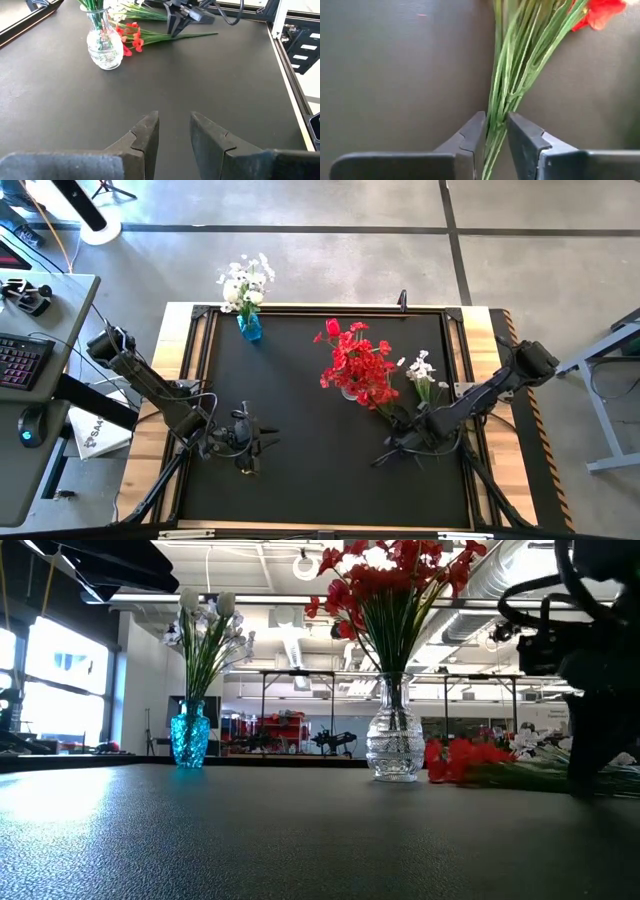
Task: Sort flowers into vase by color
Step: Put the red flowers into the transparent vase
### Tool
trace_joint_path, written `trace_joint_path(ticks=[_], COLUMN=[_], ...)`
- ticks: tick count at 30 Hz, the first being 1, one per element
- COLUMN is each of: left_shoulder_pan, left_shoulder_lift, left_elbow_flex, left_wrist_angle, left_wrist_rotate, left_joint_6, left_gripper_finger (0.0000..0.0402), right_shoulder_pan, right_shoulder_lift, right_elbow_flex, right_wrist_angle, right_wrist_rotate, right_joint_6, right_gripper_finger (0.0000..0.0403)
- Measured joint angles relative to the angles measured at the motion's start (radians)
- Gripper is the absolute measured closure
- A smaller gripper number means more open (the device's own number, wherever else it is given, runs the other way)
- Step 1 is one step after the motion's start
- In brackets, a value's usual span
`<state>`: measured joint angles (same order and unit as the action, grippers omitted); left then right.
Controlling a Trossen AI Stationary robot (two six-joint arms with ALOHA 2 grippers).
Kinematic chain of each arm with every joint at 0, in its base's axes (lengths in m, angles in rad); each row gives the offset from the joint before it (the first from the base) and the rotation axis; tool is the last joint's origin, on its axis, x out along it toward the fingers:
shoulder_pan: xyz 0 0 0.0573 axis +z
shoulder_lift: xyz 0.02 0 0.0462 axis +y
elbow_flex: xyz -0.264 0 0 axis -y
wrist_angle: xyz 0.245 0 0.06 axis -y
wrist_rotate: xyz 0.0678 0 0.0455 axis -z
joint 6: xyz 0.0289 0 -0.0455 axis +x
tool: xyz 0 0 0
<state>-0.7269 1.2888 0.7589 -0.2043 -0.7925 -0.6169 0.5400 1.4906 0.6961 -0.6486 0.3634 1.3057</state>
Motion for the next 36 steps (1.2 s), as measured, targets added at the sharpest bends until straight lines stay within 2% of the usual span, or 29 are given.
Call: trace_joint_path(ticks=[5,13,16,21,28,36], left_shoulder_pan=[0.0,0.0,0.0,0.0,0.0,0.0], left_shoulder_lift=[0.0,0.0,0.0,0.0,0.0,0.0], left_elbow_flex=[0.0,0.0,0.0,0.0,0.0,0.0], left_wrist_angle=[0.0,0.0,0.0,0.0,0.0,0.0], left_wrist_rotate=[0.0,0.0,0.0,0.0,0.0,0.0], left_joint_6=[-0.007,-0.008,-0.008,-0.007,-0.007,-0.002], left_gripper_finger=[0.0307,0.0307,0.0307,0.0307,0.0307,0.0307], right_shoulder_pan=[-0.001,-0.003,-0.003,-0.003,-0.01,-0.009], right_shoulder_lift=[0.0,0.0,0.0,0.0,0.006,0.09], right_elbow_flex=[0.009,0.008,0.008,0.008,0.008,0.01], right_wrist_angle=[-0.005,0.001,0.002,0.003,0.006,0.047], right_wrist_rotate=[-0.002,0.007,0.013,0.069,0.048,0.06], right_joint_6=[0.053,0.045,0.037,0.029,0.064,0.058], right_gripper_finger=[0.0326,0.0223,0.0205,0.0225,0.027,0.0252])
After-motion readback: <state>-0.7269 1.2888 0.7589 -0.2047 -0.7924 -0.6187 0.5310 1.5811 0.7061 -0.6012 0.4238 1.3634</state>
